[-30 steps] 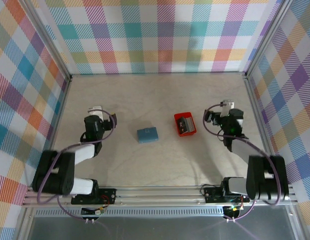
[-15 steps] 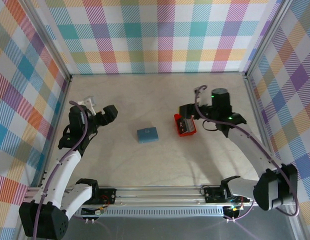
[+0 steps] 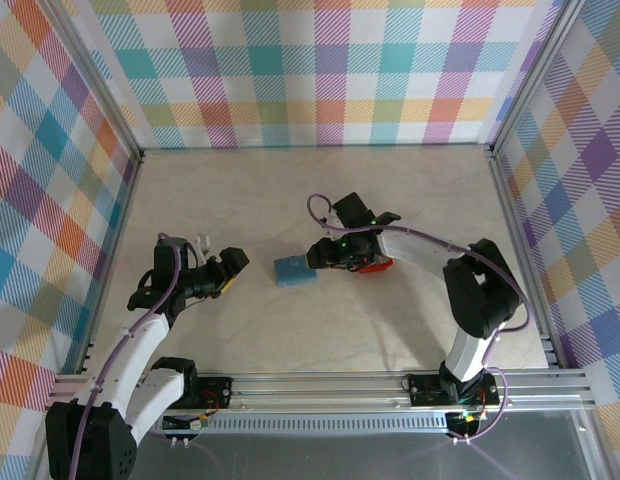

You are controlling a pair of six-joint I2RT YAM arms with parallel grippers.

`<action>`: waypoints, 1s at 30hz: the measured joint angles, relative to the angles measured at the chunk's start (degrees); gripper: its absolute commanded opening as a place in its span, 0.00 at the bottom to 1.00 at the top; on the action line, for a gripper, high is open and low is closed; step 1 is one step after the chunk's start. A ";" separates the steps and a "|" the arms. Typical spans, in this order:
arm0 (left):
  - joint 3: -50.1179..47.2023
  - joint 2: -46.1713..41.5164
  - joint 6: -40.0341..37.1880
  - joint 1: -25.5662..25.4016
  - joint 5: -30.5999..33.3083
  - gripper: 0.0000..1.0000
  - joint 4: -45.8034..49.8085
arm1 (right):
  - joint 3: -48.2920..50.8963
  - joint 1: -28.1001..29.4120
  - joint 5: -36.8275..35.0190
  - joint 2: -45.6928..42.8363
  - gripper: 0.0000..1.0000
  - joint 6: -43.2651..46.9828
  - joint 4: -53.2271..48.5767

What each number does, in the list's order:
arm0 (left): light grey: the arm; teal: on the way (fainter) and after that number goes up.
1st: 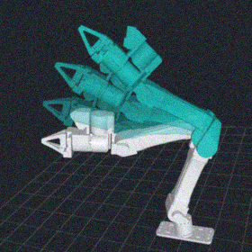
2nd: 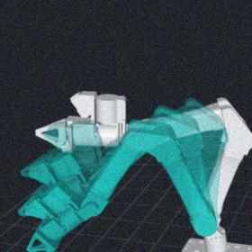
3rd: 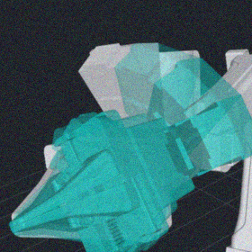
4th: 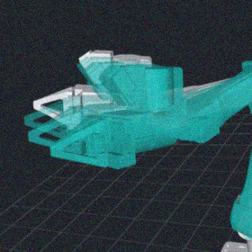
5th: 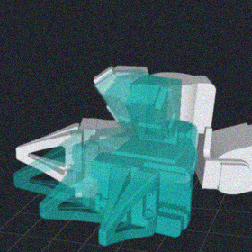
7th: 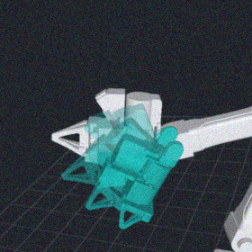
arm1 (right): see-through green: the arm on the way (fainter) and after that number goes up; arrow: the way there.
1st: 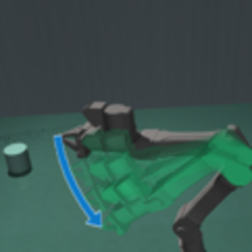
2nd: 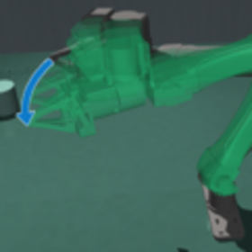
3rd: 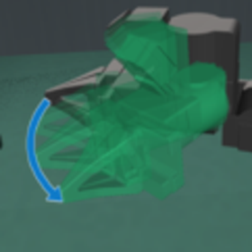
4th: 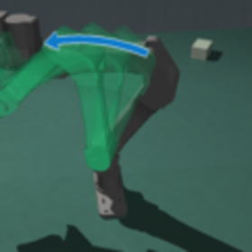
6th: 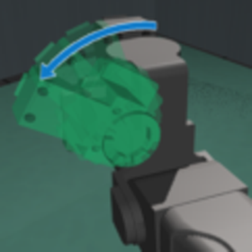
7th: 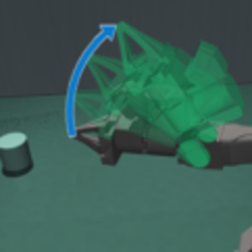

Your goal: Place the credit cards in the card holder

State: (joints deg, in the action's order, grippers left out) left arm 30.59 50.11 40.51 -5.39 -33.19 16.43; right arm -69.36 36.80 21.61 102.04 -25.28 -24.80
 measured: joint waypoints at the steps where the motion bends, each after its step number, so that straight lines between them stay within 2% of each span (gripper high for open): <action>1: -0.02 -0.02 -0.02 0.00 -0.02 0.81 0.07 | -0.63 0.11 -0.37 1.20 0.49 -0.02 -0.13; 17: -1.44 2.67 0.00 -0.11 -0.39 0.80 -0.04 | -5.60 0.22 -2.49 11.13 0.44 0.22 -0.76; 25: -1.97 2.78 0.04 -0.11 -0.39 0.79 -0.09 | -6.21 0.20 -0.61 13.40 0.35 0.00 -0.13; 30: -1.97 3.06 0.22 -0.11 -0.37 0.78 -0.55 | -6.23 0.20 0.74 13.68 0.25 -0.83 1.16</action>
State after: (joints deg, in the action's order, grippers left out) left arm 28.62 53.17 40.73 -5.50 -33.56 15.88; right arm -75.59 36.99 22.35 115.72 -26.11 -23.64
